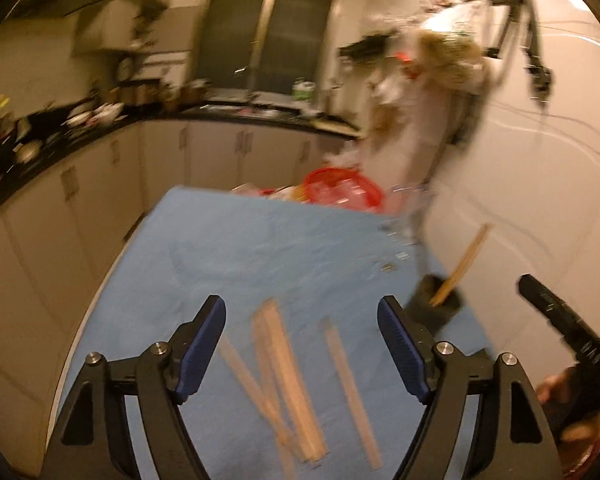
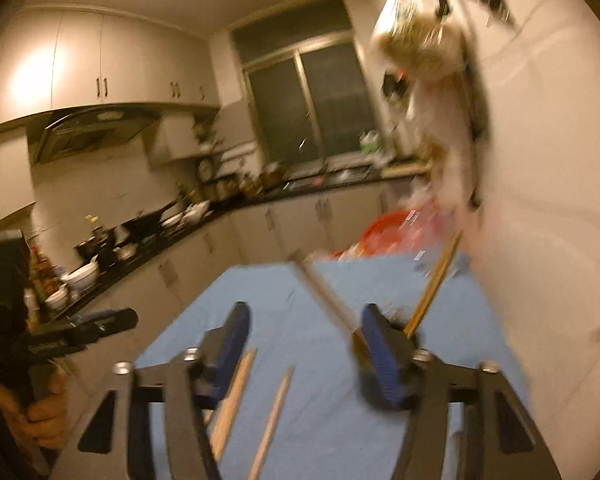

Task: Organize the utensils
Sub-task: 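Move both open tools back toward the remaining chopsticks on the towel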

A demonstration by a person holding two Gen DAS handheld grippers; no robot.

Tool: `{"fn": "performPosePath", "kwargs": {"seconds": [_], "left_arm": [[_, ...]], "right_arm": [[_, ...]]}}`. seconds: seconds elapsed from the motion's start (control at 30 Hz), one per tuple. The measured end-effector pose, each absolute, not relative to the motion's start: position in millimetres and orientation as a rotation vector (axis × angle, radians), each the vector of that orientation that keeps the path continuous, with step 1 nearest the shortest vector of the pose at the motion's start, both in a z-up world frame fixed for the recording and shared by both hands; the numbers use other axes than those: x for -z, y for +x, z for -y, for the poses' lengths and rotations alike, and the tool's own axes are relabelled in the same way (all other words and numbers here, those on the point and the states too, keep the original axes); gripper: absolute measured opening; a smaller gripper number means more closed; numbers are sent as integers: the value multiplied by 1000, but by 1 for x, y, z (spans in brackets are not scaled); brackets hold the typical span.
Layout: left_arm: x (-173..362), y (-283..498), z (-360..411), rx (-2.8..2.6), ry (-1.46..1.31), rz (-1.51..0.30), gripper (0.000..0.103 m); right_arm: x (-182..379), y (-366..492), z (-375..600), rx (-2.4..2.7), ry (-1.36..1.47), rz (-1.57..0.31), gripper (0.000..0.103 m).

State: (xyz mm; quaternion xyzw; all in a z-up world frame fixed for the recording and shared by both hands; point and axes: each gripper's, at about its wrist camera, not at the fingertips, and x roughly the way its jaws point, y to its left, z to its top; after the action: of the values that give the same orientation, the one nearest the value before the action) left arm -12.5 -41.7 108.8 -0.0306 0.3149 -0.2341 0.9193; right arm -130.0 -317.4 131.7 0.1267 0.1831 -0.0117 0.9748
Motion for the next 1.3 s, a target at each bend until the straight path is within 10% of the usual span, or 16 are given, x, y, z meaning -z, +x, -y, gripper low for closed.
{"fn": "performPosePath", "kwargs": {"seconds": [0.67, 1.3], "left_arm": [[37, 23, -1, 160, 25, -899, 79], [40, 25, -1, 155, 41, -923, 79]], "right_arm": [[-39, -85, 258, -34, 272, -829, 43], [12, 99, 264, 119, 234, -1153, 30]]}}
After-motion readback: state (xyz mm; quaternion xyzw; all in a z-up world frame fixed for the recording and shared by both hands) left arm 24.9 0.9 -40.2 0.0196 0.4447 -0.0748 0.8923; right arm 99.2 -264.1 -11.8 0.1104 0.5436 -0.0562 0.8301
